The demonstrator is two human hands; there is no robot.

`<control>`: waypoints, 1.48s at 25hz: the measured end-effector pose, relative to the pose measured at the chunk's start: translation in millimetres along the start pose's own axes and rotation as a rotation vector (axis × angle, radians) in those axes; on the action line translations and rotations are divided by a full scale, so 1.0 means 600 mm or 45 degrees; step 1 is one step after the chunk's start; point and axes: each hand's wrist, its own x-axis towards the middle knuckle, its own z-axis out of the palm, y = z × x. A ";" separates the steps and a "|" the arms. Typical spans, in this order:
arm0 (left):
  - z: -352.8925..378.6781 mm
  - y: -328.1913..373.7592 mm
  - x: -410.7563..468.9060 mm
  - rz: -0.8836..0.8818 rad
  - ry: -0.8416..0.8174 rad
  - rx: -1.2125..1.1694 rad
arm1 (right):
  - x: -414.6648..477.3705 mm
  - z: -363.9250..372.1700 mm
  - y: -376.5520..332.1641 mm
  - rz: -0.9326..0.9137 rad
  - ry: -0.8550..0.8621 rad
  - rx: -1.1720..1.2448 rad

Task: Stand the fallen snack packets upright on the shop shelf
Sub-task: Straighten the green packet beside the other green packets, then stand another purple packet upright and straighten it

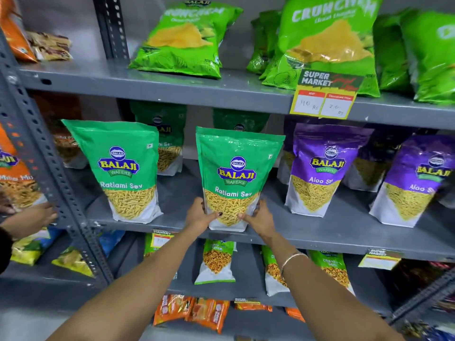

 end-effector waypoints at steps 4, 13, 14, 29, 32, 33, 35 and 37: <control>0.002 -0.007 -0.002 0.010 -0.009 -0.058 | -0.004 0.003 0.002 0.001 0.001 -0.009; 0.051 0.004 -0.074 0.339 0.570 0.023 | -0.006 -0.022 0.021 0.070 0.240 0.210; 0.074 0.011 -0.089 0.500 0.598 0.065 | 0.000 -0.041 0.029 0.063 0.361 0.281; 0.402 0.184 0.074 -0.025 -0.207 -0.225 | 0.190 -0.378 0.186 0.042 -0.145 0.424; 0.407 0.181 0.048 -0.032 -0.086 -0.208 | 0.177 -0.371 0.199 0.015 -0.172 0.507; 0.406 0.180 0.036 -0.029 -0.063 -0.221 | 0.167 -0.372 0.199 0.018 -0.193 0.521; 0.403 0.172 0.015 -0.052 -0.055 -0.221 | 0.142 -0.379 0.198 0.023 -0.217 0.511; 0.393 0.167 -0.008 -0.072 -0.063 -0.178 | 0.114 -0.387 0.189 0.035 -0.225 0.451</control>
